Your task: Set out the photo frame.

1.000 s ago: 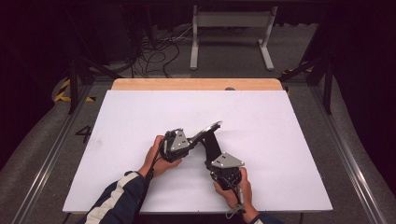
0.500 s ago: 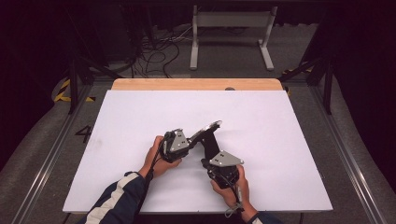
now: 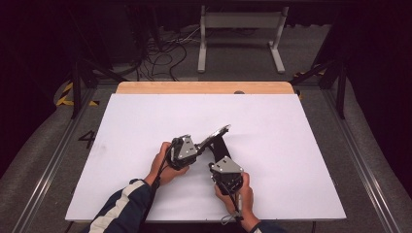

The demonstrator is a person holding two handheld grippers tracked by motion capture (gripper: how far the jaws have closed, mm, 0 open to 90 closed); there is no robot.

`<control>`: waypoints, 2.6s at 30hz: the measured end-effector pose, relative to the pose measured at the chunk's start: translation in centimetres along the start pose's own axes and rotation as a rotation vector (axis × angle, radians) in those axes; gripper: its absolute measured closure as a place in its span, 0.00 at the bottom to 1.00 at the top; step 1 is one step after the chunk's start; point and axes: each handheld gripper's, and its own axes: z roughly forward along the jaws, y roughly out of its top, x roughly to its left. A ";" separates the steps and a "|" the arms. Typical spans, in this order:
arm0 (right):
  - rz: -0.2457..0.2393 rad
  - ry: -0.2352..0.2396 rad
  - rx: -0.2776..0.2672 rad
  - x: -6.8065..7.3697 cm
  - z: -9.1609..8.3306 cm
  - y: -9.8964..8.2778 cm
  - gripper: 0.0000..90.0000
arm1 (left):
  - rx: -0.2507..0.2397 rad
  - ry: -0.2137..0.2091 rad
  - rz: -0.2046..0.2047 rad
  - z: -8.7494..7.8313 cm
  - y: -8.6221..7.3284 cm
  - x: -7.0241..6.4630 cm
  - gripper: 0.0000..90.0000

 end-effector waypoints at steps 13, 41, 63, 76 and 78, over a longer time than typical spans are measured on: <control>0.026 0.024 0.023 -1.9 -0.5 -0.5 1.00 | 0.010 0.004 0.048 -0.4 0.1 -0.8 0.86; -0.014 0.121 0.062 -4.9 -1.0 -0.7 1.00 | 0.005 -0.039 0.026 -0.9 0.5 -2.2 0.80; -0.029 0.111 0.072 -6.2 -0.9 -0.8 1.00 | -0.015 -0.062 0.017 -0.7 0.6 -2.4 0.78; -0.031 0.115 0.067 -7.1 -0.7 -1.0 1.00 | -0.023 -0.088 0.004 -0.5 0.6 -2.5 0.77; -0.029 0.113 0.067 -7.3 -0.7 -1.0 1.00 | -0.024 -0.093 0.000 -0.5 0.6 -2.5 0.77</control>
